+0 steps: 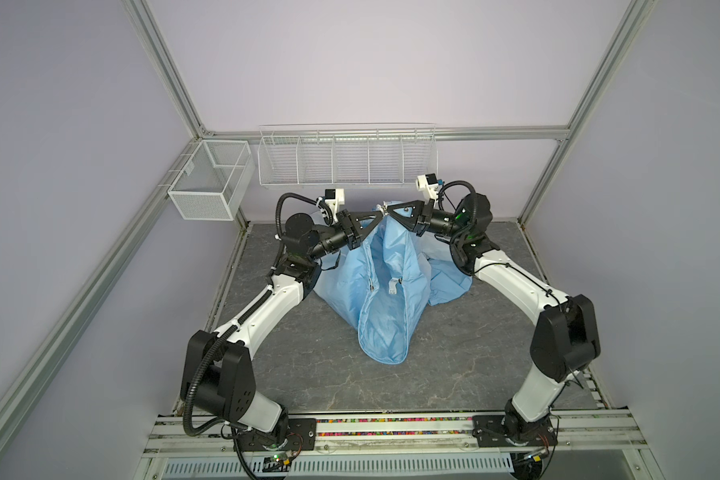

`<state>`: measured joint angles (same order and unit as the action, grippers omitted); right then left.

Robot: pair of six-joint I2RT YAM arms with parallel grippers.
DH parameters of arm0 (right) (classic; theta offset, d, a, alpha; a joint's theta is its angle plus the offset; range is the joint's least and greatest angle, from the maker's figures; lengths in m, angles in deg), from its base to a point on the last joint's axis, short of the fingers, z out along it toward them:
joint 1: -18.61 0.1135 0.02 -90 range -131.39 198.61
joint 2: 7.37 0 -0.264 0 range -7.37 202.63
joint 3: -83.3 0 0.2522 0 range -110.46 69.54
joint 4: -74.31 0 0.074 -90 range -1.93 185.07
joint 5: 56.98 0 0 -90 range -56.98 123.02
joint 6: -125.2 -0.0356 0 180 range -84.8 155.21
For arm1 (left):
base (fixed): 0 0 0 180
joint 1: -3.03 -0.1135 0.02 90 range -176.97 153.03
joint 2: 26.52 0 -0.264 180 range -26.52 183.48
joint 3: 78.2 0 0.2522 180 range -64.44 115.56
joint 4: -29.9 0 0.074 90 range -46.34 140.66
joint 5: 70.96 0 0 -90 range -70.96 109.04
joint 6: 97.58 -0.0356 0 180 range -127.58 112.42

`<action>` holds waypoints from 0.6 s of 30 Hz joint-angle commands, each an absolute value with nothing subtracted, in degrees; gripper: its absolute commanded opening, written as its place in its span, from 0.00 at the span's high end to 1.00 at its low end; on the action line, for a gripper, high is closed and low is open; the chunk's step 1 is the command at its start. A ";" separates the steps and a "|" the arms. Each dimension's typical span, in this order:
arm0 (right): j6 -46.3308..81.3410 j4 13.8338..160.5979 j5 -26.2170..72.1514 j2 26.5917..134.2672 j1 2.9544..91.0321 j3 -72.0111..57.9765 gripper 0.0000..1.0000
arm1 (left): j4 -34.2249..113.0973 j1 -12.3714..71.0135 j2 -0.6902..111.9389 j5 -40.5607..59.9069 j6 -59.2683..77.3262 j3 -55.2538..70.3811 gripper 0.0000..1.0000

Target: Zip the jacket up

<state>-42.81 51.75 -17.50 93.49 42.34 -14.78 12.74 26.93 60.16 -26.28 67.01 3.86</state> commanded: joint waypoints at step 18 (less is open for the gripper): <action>-43.47 69.48 -10.60 90.80 40.91 -19.00 0.93 | 25.13 26.94 56.30 -33.63 61.48 -0.57 1.00</action>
